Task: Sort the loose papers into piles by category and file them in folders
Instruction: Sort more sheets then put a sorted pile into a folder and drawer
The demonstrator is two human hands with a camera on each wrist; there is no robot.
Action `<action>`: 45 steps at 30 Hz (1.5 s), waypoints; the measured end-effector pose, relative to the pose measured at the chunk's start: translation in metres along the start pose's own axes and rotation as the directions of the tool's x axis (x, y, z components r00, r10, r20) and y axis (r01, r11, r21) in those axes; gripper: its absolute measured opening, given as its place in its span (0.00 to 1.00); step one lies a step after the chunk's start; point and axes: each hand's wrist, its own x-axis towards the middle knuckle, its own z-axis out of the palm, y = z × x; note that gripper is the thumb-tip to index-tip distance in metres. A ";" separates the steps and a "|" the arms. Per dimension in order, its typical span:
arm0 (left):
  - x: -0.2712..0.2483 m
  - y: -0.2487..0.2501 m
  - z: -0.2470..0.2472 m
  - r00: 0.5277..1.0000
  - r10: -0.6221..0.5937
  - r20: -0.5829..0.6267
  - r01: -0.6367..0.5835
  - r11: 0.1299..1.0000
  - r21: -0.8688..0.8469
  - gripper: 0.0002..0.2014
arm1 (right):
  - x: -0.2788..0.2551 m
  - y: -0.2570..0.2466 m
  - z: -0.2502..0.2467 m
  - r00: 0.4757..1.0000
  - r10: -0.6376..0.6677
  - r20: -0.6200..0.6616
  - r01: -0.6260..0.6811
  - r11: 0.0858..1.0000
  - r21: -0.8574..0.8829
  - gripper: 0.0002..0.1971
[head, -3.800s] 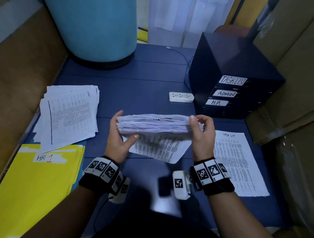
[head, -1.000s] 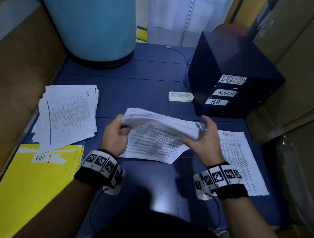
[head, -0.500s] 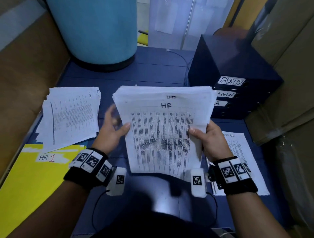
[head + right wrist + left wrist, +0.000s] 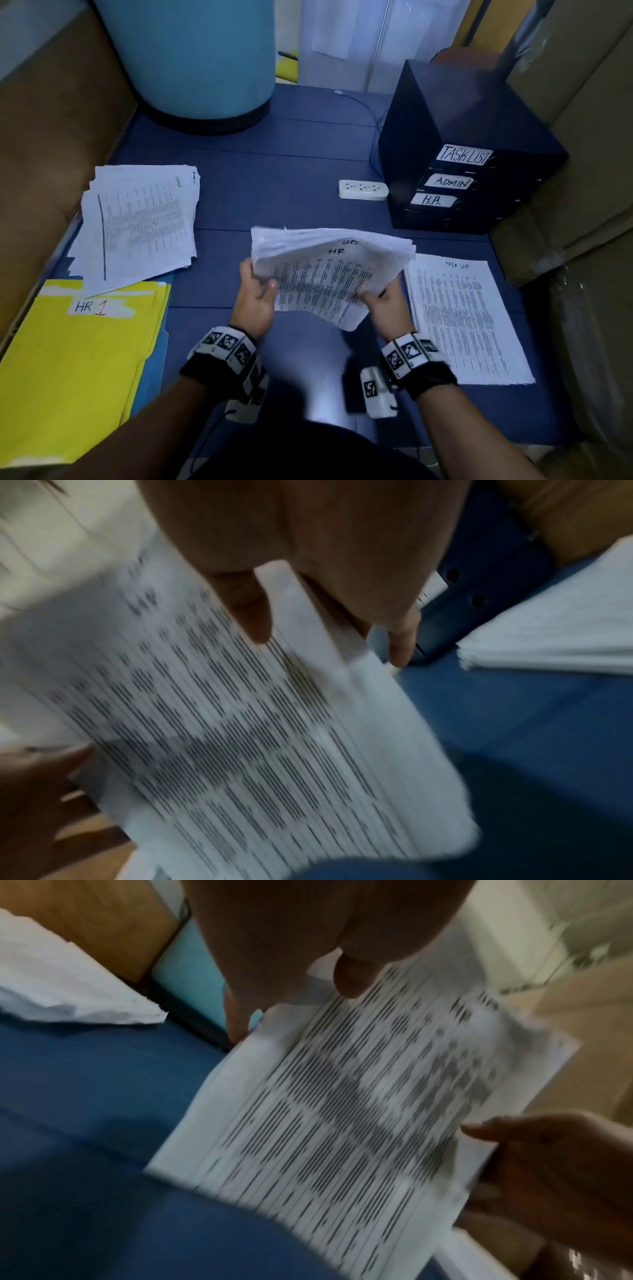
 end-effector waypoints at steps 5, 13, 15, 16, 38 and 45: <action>-0.006 -0.009 0.009 0.997 -0.081 0.018 0.077 0.986 0.147 0.18 | 0.001 0.024 0.006 0.994 0.105 -0.003 -0.103 0.978 -0.181 0.21; 0.011 -0.009 0.026 0.968 -0.252 -0.021 0.246 0.917 0.316 0.10 | 0.010 0.027 -0.019 0.997 0.064 -0.038 -0.071 0.974 -0.217 0.14; 0.014 -0.014 0.039 0.946 -0.325 0.001 0.306 0.890 0.339 0.10 | 0.017 0.032 -0.030 0.990 0.124 -0.062 -0.137 0.952 -0.275 0.11; 0.015 -0.017 0.046 0.932 -0.361 0.013 0.334 0.874 0.353 0.11 | 0.022 0.036 -0.035 0.985 0.159 -0.066 -0.171 0.936 -0.306 0.11; 0.020 -0.026 0.022 0.855 -0.516 0.051 0.438 0.771 0.462 0.23 | 0.033 0.024 -0.041 0.976 0.172 0.132 -0.074 0.837 -0.543 0.23; 0.049 -0.031 -0.097 0.910 -0.404 -0.090 0.389 0.760 0.521 0.21 | 0.042 -0.005 0.058 0.956 0.149 0.255 0.005 0.855 -0.518 0.13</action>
